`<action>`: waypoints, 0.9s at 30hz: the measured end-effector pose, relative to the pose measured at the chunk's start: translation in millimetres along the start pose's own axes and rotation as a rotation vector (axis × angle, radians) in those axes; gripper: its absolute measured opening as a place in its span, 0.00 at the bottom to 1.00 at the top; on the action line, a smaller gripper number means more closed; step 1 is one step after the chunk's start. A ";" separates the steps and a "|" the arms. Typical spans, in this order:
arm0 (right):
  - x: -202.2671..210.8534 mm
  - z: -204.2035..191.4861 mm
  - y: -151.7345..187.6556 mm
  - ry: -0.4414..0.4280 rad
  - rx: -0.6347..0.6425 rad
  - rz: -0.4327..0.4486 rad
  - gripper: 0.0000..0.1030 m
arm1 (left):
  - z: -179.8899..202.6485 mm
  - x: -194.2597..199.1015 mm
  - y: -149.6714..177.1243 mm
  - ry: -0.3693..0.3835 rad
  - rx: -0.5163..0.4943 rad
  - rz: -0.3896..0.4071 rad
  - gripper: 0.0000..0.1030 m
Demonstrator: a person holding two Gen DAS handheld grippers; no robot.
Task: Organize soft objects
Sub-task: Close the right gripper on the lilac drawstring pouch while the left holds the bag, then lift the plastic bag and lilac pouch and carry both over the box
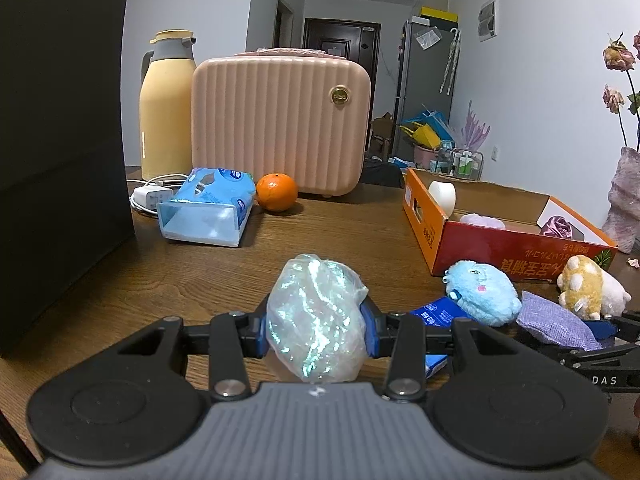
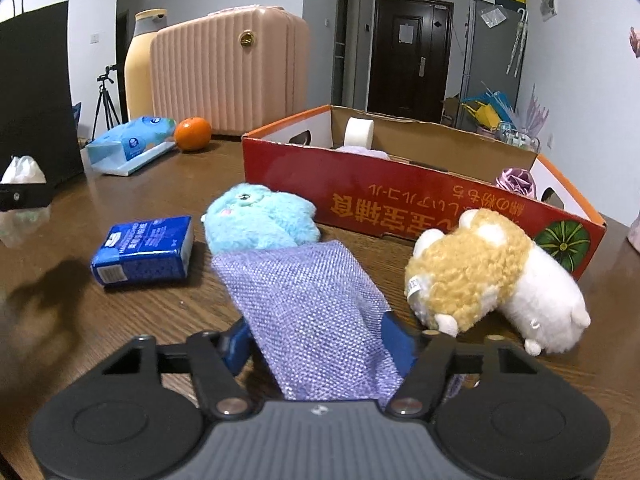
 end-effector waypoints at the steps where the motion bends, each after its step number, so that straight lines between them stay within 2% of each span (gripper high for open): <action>1: 0.6 0.6 0.1 -0.004 -0.001 0.001 0.54 | 0.0 0.1 0.0 0.000 0.000 0.001 0.41; 4: 2.5 0.0 1.1 -0.010 0.002 0.007 0.40 | -0.2 0.3 -0.1 0.000 0.000 0.002 0.41; 7: 5.5 -0.4 3.0 -0.013 0.001 0.017 0.36 | -1.3 1.0 -0.5 0.002 0.002 0.004 0.41; 13: 15.3 -3.4 6.9 -0.015 0.002 0.054 0.32 | -1.5 2.5 -1.3 0.006 0.004 0.009 0.41; 27: 50.2 -4.3 14.6 0.010 -0.014 0.184 0.31 | -1.1 6.4 -1.0 0.002 0.010 0.029 0.41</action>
Point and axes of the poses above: each gripper's, at about its wrist camera, not at the fingertips, and x roughly against the way its jaws point, z to its right, y to its underside, the point moved 3 cm from there along -x, roughly the way its jaws point, and after that the axes turned 15 degrees about -z, right-handed, at the moved point
